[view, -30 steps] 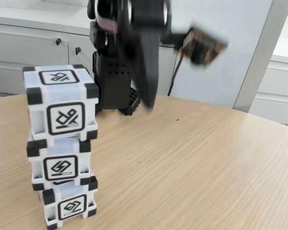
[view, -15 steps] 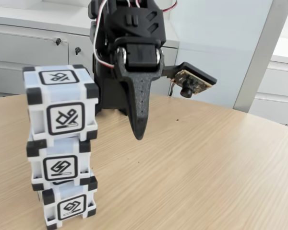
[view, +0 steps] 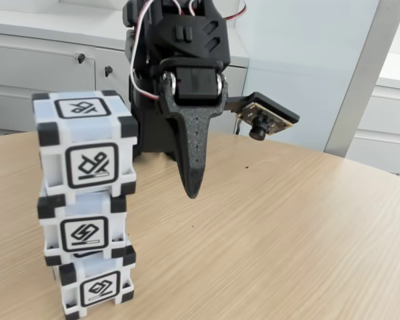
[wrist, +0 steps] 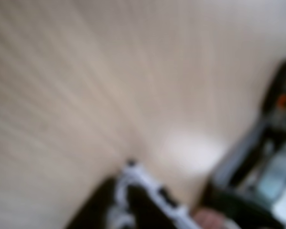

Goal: Stack cubes from left to right.

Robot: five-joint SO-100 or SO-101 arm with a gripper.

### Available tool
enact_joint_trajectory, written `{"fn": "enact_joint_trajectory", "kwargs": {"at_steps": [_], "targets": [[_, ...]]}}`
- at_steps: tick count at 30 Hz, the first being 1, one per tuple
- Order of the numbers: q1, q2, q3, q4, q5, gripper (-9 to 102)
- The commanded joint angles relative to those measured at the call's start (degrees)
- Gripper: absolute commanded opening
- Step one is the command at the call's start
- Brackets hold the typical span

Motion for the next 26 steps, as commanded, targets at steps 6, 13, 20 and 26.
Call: {"fn": "enact_joint_trajectory", "kwargs": {"at_steps": [6,13,20,26], "targets": [[0.18,0.44,-0.26,-0.7,-0.53,0],[0.26,0.44,-0.26,-0.62,-0.44,0],[0.26,0.44,-0.26,-0.62,-0.88,1],[0.35,0.44,-0.26,-0.53,-0.62,2]]}}
